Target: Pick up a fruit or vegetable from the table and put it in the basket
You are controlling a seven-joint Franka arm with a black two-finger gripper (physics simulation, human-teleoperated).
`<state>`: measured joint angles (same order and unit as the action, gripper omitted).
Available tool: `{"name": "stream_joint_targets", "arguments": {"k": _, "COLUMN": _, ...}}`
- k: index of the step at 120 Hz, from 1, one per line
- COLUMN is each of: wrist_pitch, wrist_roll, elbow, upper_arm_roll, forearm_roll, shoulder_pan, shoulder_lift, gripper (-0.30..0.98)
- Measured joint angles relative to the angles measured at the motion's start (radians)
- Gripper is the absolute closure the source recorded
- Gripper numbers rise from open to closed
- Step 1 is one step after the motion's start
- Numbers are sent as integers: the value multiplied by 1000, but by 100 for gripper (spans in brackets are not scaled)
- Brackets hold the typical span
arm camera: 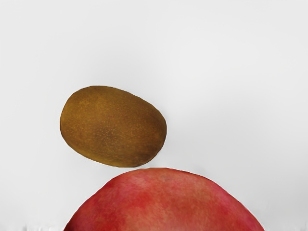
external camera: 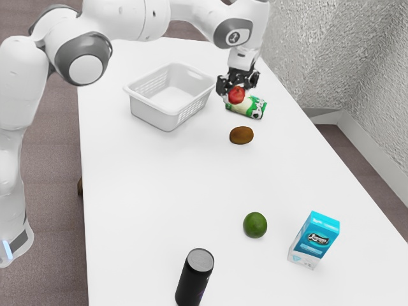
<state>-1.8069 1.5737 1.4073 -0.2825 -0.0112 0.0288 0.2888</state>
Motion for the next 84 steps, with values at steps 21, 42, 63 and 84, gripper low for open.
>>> {"name": "stream_joint_targets", "arguments": {"k": 21, "wrist_pitch": 141, "wrist_roll": -93, "elbow": 0, "upper_arm_roll": -126, "forearm_roll": 54, "shoulder_pan": 0, "shoulder_lift": -11, "gripper": 39}}
{"name": "stream_joint_targets", "arguments": {"k": 42, "wrist_pitch": 219, "wrist_roll": -174, "elbow": 0, "upper_arm_roll": -207, "forearm_roll": 66, "shoulder_pan": 5, "shoulder_lift": -6, "gripper": 37}}
{"name": "stream_joint_targets", "arguments": {"k": 63, "wrist_pitch": 242, "wrist_roll": -241, "elbow": 1, "upper_arm_roll": -214, "forearm_roll": 68, "shoulder_pan": 16, "shoulder_lift": 9, "gripper": 37}}
{"name": "stream_joint_targets", "arguments": {"k": 84, "wrist_pitch": 244, "wrist_roll": -290, "elbow": 1, "upper_arm_roll": -214, "forearm_roll": 66, "shoulder_pan": 25, "shoulder_lift": 16, "gripper": 18}}
